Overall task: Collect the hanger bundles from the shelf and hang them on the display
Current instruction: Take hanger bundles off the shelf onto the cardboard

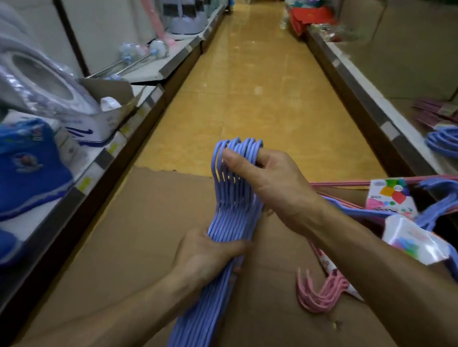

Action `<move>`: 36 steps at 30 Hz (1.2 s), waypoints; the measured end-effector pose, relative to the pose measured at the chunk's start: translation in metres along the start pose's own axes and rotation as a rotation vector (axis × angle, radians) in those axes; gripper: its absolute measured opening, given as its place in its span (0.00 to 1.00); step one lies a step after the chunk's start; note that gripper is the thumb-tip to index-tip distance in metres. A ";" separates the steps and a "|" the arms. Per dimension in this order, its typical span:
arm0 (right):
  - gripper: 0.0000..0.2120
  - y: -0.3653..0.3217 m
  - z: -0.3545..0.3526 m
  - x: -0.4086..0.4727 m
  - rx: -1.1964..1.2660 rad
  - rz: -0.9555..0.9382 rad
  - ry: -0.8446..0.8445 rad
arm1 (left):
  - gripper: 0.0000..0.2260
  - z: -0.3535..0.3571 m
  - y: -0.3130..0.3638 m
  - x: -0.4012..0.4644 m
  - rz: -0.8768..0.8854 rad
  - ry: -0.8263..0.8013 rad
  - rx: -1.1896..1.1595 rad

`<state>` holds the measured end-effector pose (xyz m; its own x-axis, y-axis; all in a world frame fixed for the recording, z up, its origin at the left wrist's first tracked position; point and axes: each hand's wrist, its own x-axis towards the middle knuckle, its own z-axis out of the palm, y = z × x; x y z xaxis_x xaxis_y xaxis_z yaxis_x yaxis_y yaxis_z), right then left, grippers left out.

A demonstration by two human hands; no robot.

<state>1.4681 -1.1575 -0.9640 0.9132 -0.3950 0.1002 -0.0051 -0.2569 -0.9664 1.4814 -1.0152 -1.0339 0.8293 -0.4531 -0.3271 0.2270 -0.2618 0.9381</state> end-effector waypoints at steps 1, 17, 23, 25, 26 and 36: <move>0.19 0.000 0.007 0.004 -0.017 -0.003 -0.019 | 0.08 -0.010 -0.003 0.004 0.006 0.043 0.016; 0.18 0.118 0.060 -0.007 -0.779 0.312 -0.510 | 0.09 -0.177 -0.022 0.068 0.016 0.407 -0.002; 0.17 0.147 0.092 -0.013 -1.094 0.196 -0.666 | 0.09 -0.217 -0.039 0.084 -0.025 0.428 0.028; 0.18 0.158 0.099 -0.018 -1.111 0.178 -0.718 | 0.07 -0.224 -0.049 0.087 -0.050 0.446 0.040; 0.18 0.163 0.102 -0.020 -1.113 0.175 -0.738 | 0.07 -0.227 -0.054 0.088 -0.065 0.467 0.047; 0.19 0.174 0.104 -0.023 -1.128 0.134 -0.754 | 0.19 -0.238 -0.071 0.096 -0.151 0.576 0.285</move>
<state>1.4883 -1.1011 -1.1589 0.8765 0.0061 -0.4814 -0.1057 -0.9731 -0.2047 1.6671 -0.8372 -1.1046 0.9576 0.1140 -0.2646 0.2834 -0.5382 0.7937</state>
